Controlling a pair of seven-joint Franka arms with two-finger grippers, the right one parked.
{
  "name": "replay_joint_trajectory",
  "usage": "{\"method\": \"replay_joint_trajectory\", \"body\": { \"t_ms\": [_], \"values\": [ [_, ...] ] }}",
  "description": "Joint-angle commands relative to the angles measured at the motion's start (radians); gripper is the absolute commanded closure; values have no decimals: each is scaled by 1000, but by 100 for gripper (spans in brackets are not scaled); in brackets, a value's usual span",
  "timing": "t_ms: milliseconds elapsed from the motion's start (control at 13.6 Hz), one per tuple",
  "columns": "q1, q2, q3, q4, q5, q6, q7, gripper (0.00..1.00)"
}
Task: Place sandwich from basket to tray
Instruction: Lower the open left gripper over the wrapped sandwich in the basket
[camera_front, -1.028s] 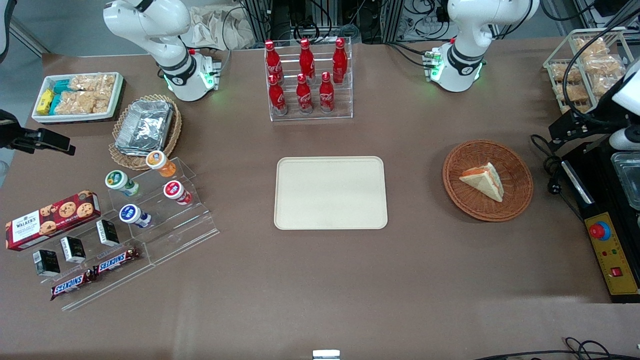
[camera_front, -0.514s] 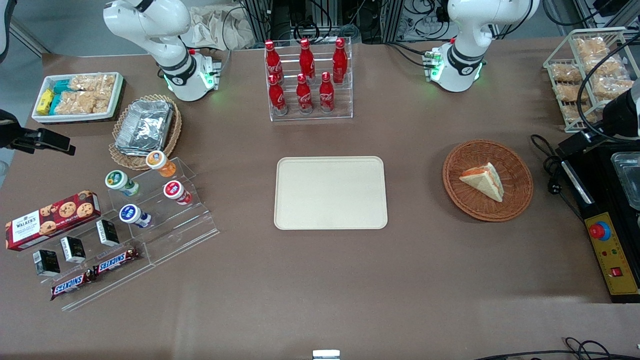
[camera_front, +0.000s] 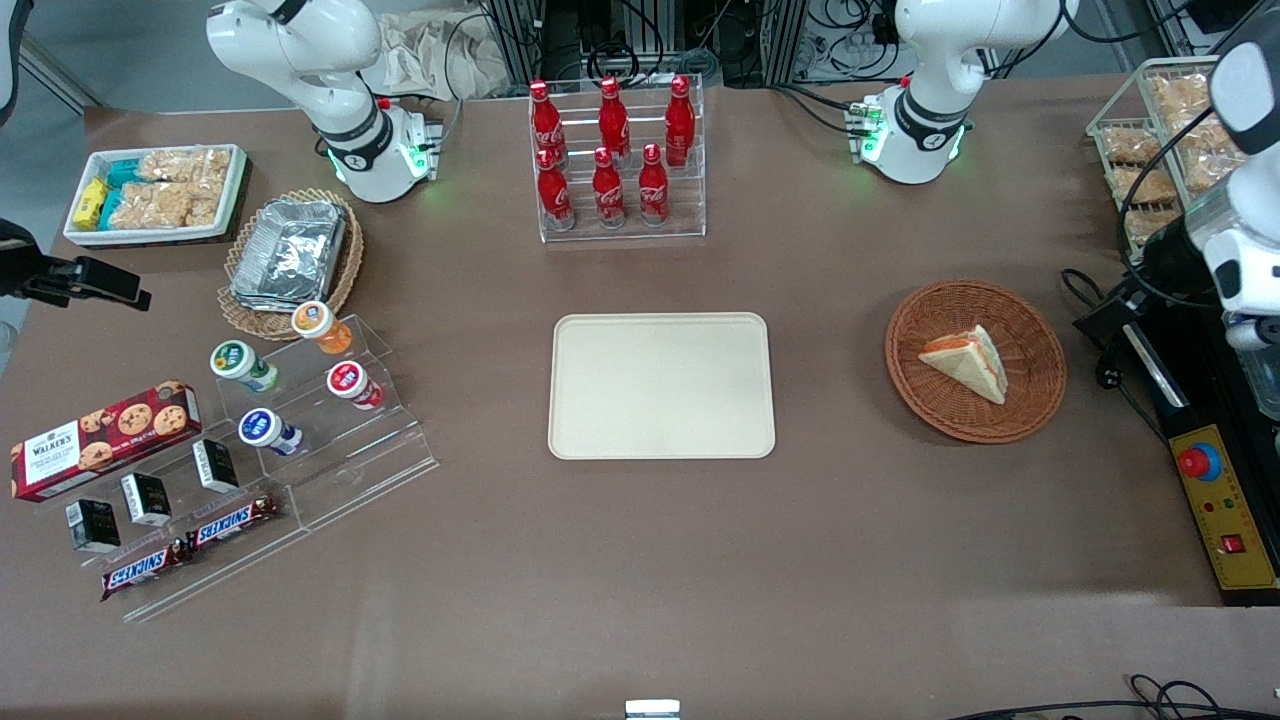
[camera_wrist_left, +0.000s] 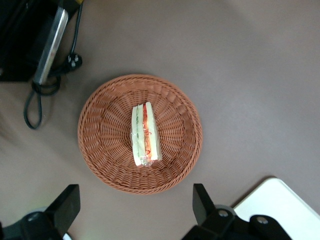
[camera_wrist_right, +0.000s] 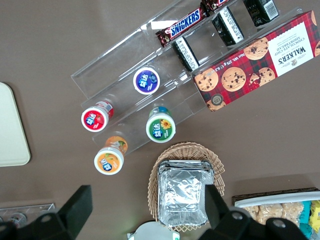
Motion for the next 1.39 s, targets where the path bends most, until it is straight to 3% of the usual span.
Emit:
{"method": "replay_joint_trajectory", "body": {
  "t_ms": [0,440,807,1321],
  "values": [
    [1,-69,-6,-169,2,119,-94,0],
    [-7,-26,-11,-315,-3,317,-275,0],
    [-9,9,-11,-464,-3,535,-283,0],
    [-45,108,-15,-524,-7,707,-285,0]
  ]
}}
